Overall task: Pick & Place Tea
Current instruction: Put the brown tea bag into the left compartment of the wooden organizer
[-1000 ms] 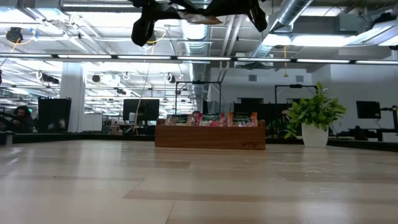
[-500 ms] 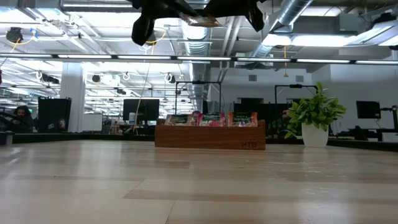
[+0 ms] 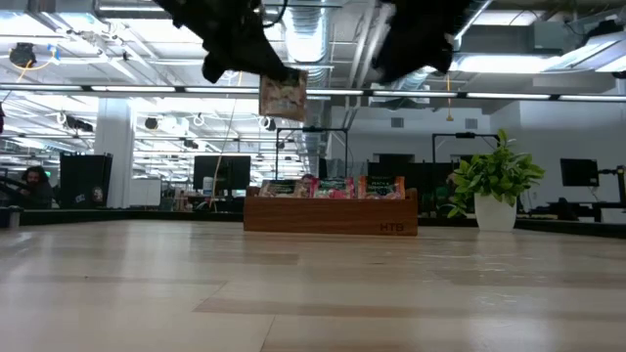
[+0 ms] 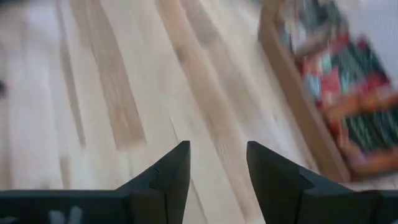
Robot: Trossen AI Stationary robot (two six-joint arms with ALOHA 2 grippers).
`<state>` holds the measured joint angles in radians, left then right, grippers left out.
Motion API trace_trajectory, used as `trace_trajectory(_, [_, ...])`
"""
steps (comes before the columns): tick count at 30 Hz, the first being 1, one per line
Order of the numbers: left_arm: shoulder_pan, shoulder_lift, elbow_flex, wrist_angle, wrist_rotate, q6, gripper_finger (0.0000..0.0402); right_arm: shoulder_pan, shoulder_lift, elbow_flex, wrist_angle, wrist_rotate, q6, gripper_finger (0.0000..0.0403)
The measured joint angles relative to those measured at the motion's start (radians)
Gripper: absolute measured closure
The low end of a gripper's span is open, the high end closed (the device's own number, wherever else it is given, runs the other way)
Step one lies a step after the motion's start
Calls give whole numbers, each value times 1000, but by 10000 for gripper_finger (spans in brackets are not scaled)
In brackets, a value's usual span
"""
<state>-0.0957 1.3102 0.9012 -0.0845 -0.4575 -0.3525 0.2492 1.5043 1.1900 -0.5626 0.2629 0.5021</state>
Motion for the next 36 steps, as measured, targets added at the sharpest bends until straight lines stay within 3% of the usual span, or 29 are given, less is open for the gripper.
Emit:
trace_trajectory(6, [132,0,0,-19,168,157,401,63,0,0,-181,-2,81,257])
trace_trajectory(17, [360,41,0,-30,488,324,401,151,0,0,-217,28,196,288])
trace_trajectory(24, [382,158,0,18,523,414,401,150,0,0,-215,28,236,291])
trace_trajectory(36, [448,172,0,38,603,453,401,150,0,0,-216,27,298,290])
